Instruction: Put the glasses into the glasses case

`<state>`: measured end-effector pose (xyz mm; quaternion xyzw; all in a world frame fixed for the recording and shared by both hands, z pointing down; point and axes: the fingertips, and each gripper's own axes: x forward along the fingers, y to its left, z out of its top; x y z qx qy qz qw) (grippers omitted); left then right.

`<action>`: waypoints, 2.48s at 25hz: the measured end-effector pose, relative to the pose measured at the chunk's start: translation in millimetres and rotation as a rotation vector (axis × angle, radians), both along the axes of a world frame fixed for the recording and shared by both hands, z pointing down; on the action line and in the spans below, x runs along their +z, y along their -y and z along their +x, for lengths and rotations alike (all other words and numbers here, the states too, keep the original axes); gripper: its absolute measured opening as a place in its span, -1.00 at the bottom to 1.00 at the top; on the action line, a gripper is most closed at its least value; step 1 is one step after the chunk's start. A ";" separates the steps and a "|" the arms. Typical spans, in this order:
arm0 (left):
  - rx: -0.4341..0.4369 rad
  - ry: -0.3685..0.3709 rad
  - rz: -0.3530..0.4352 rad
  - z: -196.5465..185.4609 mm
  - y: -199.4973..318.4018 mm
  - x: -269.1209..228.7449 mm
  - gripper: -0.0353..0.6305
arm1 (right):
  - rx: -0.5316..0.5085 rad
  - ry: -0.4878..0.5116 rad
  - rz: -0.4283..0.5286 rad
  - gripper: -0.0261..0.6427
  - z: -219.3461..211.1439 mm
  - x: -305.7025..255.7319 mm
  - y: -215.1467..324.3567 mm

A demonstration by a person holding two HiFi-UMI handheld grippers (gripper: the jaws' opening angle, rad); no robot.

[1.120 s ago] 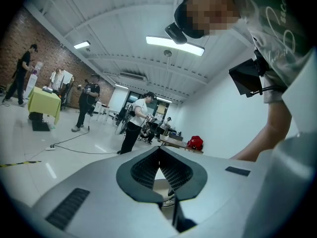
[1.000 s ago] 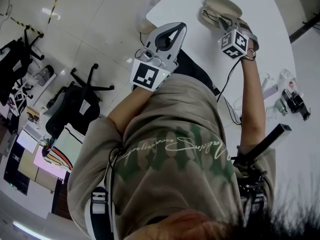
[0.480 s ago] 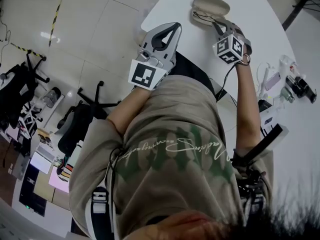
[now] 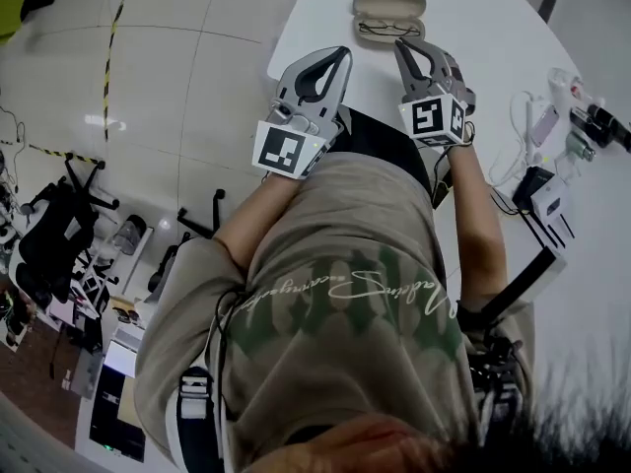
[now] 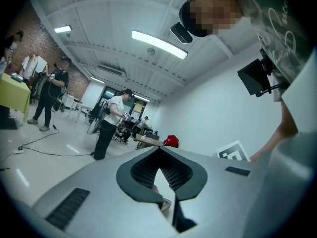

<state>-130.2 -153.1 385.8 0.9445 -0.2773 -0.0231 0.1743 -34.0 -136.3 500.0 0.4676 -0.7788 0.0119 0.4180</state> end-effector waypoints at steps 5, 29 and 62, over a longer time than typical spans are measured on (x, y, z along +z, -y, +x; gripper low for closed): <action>0.074 -0.019 0.046 19.9 -5.0 -9.6 -0.88 | 0.084 0.083 0.089 -0.83 -4.5 -31.8 -20.6; 0.038 0.073 0.156 54.6 -107.8 -44.7 -0.88 | 0.354 0.422 0.326 -0.89 41.1 -104.0 -120.7; 0.145 0.046 0.134 133.9 -296.5 -20.3 -0.88 | 0.518 0.467 0.399 -0.89 96.7 -101.0 -307.5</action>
